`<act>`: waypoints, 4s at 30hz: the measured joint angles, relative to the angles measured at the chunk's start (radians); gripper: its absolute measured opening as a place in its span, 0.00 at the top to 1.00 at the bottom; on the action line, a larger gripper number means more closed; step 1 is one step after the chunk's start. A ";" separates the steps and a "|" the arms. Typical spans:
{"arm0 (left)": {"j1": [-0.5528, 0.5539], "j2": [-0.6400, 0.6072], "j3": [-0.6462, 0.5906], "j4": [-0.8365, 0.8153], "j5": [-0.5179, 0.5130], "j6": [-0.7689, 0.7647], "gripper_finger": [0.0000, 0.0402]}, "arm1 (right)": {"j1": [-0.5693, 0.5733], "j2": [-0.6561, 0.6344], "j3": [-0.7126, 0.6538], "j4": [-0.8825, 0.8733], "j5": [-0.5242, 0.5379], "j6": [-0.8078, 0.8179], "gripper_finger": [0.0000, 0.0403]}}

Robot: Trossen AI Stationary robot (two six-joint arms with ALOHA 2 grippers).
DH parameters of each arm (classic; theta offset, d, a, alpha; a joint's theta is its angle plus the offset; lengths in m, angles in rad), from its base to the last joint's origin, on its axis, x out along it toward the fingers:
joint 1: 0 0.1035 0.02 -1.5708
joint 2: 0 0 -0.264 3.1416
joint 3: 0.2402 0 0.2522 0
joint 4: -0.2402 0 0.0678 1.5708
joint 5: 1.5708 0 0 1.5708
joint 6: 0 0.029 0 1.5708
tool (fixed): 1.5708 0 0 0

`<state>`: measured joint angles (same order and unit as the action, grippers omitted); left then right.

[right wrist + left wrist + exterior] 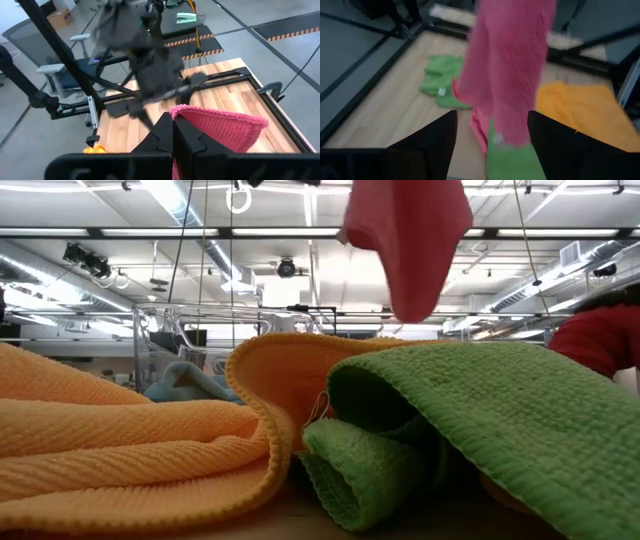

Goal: Fold microfiber towels
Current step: Fold the top pink towel

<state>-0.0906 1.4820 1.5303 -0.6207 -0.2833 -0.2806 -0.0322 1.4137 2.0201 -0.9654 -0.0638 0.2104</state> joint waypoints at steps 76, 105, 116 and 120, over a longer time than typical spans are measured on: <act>-0.038 0.263 0.000 0.424 0.287 -0.180 0.57 | -0.005 -0.014 0.130 -0.053 -0.099 -0.033 0.99; -0.052 0.255 0.000 0.483 -0.020 -0.255 0.97 | -0.004 -0.048 0.129 -0.105 -0.098 0.065 0.99; -0.034 0.118 0.000 0.294 -0.029 -0.025 0.97 | -0.004 -0.041 0.110 -0.489 -0.104 -0.165 0.99; -0.020 0.110 0.000 0.260 -0.029 0.040 0.98 | -0.004 -0.040 0.045 -0.534 -0.102 -0.259 0.99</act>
<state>-0.1104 1.5918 1.5303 -0.3603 -0.3121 -0.2407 -0.0364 1.3735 2.0646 -1.4994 -0.1654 -0.0486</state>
